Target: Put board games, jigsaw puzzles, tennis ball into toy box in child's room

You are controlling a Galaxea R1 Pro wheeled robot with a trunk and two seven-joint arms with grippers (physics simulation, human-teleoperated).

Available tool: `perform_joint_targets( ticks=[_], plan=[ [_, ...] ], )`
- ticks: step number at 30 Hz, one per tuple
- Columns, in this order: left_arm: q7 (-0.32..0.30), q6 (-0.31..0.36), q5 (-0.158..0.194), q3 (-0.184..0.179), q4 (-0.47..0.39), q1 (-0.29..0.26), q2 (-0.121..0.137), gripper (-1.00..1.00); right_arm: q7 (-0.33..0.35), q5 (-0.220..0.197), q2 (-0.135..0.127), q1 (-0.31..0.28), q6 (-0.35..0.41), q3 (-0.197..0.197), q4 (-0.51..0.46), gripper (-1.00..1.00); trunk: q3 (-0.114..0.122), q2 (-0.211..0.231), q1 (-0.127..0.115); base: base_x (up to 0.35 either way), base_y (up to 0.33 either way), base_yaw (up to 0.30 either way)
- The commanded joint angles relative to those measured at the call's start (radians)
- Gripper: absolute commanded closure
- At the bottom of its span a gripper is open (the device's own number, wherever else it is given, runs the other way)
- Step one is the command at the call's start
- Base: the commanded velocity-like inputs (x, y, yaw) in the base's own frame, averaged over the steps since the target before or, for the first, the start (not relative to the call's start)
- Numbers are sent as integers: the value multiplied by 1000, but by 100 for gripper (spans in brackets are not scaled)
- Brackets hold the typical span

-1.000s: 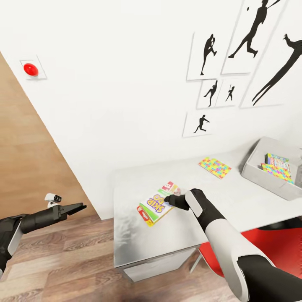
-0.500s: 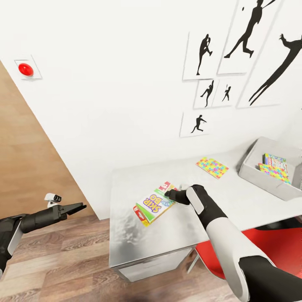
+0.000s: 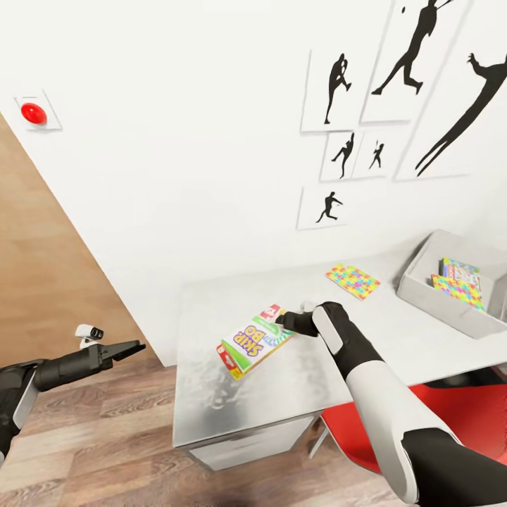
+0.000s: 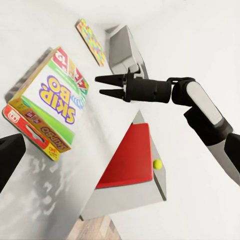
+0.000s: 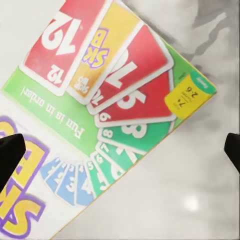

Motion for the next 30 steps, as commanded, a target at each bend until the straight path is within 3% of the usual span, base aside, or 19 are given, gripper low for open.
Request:
perform_joint_targets(
  ticks=[1,22,30],
  plan=[
    [-4,11,-1,0,0,-1,0,-100,-10,-8,0,-1,2,4,-1,-100,-3,-2,1,0,-146,72],
    [-4,11,-1,-1,0,-1,-1,-100,-10,0,0,-1,1,8,-1,-100,-33,-2,1,31,-5,97],
    [-4,11,-1,-1,0,-1,-1,-100,-9,0,-2,0,0,9,-1,-100,-37,-2,1,23,-168,36]
  ],
)
